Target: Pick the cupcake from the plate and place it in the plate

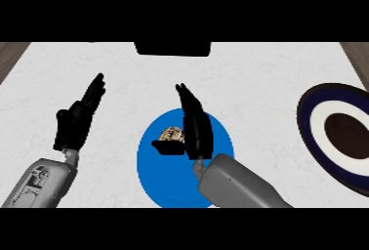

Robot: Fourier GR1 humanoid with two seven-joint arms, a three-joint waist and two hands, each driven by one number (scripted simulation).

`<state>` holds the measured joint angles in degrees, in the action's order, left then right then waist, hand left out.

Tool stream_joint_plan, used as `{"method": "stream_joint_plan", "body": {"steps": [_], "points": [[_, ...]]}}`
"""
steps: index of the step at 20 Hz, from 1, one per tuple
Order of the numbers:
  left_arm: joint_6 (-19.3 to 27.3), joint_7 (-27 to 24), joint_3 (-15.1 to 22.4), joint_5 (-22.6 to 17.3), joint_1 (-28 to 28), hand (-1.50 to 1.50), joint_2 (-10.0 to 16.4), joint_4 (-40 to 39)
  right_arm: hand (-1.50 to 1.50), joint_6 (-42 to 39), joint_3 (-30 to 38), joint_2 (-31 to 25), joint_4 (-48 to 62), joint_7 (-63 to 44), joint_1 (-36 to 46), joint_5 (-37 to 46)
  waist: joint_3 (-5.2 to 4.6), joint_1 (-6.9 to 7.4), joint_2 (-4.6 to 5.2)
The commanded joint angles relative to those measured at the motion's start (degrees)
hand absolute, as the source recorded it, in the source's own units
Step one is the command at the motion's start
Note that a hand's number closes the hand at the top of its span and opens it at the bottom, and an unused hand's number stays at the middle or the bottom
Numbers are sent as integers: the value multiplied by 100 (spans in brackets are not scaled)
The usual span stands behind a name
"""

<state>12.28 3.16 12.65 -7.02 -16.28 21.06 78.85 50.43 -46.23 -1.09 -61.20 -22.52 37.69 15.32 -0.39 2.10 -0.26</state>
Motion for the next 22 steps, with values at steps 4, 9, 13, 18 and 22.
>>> {"method": "stream_joint_plan", "body": {"steps": [4, 9, 13, 18, 22], "points": [[-170, -134, -256, -97, 68, 0, 108, -296, -150, 197, -888, 105, -79, -2666, 1223, 1681, 16, -274, -84], [-33, 176, -224, -62, 7, 0, 55, -84, -150, -1871, -841, 107, -273, -4288, 1863, 1566, 17, -349, -142], [-70, 2, -327, -100, 142, 0, 93, -83, -150, -3187, -493, 108, -661, -5144, 2266, 902, 24, -320, -95], [16, -30, -204, 44, 124, 0, -70, -74, -150, -3875, -324, 107, -745, -5848, 2575, 495, 31, -281, -52], [-209, -164, -386, -44, 285, 0, 164, 3, -150, -3983, -278, 105, -884, -6000, 2380, 347, 32, -261, -29]]}}
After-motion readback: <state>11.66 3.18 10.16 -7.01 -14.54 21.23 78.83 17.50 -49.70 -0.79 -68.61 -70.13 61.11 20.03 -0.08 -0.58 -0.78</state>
